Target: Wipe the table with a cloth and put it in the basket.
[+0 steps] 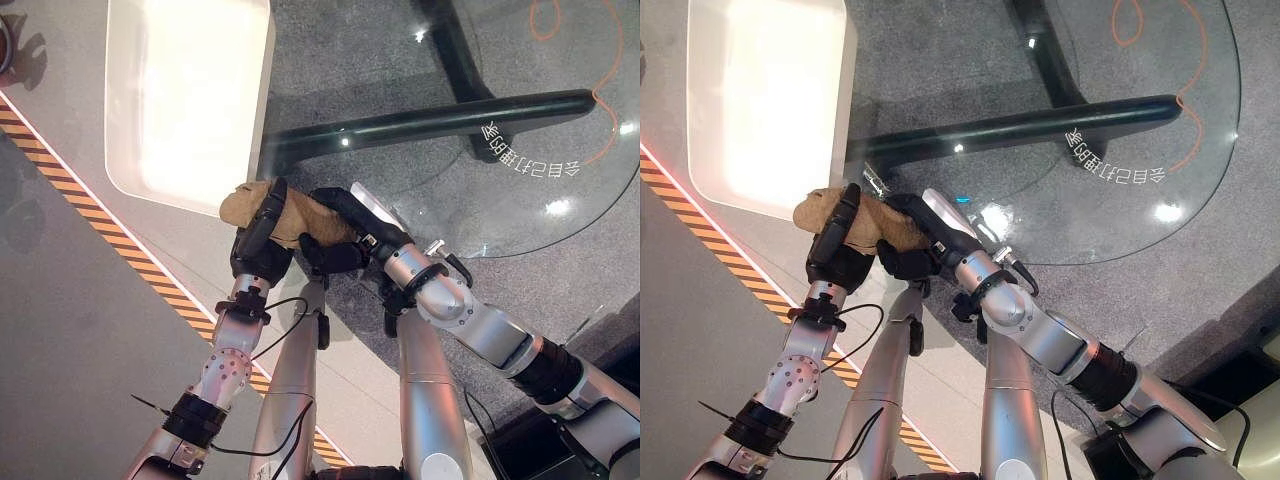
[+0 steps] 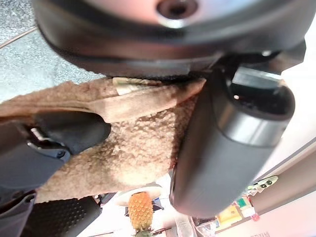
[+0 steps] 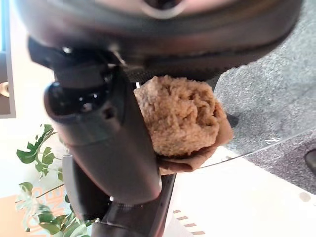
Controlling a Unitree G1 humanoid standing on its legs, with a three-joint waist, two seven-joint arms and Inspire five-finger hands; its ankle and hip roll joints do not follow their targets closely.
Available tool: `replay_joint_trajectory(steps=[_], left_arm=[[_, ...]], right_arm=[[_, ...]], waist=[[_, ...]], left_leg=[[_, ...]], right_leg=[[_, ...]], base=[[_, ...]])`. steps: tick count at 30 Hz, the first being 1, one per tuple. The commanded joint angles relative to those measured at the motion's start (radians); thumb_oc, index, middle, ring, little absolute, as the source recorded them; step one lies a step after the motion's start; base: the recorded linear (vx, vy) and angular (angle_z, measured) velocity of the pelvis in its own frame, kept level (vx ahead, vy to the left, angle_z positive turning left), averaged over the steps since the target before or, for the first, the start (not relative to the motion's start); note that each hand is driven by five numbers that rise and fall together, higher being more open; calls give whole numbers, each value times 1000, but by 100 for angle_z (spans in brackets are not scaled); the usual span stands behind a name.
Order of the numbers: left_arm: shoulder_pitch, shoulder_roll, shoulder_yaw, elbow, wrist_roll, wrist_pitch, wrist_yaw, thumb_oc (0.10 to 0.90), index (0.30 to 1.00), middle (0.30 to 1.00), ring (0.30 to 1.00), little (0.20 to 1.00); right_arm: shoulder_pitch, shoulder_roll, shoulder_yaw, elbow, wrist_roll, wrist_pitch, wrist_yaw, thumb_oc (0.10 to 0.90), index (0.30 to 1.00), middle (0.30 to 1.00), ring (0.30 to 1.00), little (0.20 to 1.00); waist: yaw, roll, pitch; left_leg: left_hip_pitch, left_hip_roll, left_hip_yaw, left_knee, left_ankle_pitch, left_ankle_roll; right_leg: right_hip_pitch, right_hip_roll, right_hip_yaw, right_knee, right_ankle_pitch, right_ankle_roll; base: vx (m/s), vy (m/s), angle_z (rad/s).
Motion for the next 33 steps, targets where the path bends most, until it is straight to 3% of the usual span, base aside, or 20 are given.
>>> replay_joint_trajectory(steps=[1,10,26,33], left_arm=[[42,-54,16,-227,10,-19,-161,100,300,300,300,200],[61,-61,34,-232,12,-16,-169,100,300,300,300,200],[95,-74,56,-247,7,-33,-183,100,300,300,300,200],[103,-82,56,-255,5,-42,-184,100,300,300,300,200]], right_arm=[[-11,21,-158,-71,4,-74,-108,800,900,900,900,900],[35,25,-212,-86,-4,-88,-145,800,900,900,900,900],[143,66,-307,-128,130,-262,-121,800,900,900,900,900],[173,83,-317,-134,106,-285,-129,800,900,900,900,900]], waist=[[30,23,-22],[23,22,-22],[5,25,-22],[0,29,-22]], left_leg=[[57,18,79,11,-61,4],[59,21,85,7,-61,5],[59,30,101,-2,-57,5],[56,31,104,-4,-54,4]], right_leg=[[17,64,67,-106,88,12],[15,65,69,-105,89,13],[11,64,72,-107,93,14],[7,63,74,-108,94,13]], base=[[0,0,0],[1,2,0],[2,7,-2],[0,0,0]])
